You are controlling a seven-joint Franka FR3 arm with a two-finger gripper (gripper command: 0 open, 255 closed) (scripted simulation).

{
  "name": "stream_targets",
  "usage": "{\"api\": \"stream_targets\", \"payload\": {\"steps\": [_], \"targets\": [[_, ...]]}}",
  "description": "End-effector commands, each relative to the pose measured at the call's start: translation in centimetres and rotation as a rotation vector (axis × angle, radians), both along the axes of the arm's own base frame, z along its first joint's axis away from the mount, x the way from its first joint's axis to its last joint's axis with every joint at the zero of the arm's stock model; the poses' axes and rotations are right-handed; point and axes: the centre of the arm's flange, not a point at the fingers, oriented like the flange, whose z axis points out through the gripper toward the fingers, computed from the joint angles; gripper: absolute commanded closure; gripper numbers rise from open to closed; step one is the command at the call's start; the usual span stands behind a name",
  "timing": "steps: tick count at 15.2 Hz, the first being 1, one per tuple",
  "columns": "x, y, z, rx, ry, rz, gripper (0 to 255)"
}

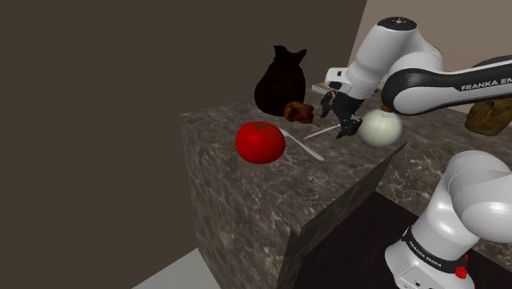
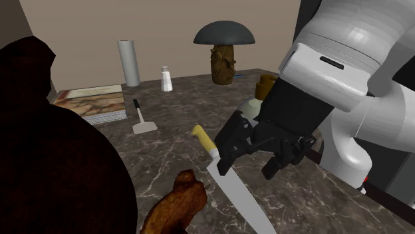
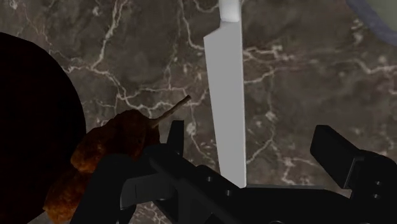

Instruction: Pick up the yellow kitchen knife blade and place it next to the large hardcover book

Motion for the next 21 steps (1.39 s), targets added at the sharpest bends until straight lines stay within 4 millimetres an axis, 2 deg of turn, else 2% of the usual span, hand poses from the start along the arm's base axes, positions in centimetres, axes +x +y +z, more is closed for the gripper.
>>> {"api": "stream_targets", "payload": {"steps": [1,7,8,17,21], "targets": [[0.1,0.0,-0.2,0.000,0.000,0.001,0],[0.1,0.0,-0.2,0.000,0.000,0.001,0],[0.1,0.0,-0.2,0.000,0.000,0.001,255],[0.1,0.0,-0.2,0.000,0.000,0.001,255],[0.1,0.0,1.9,0.000,0.000,0.001,255]]}}
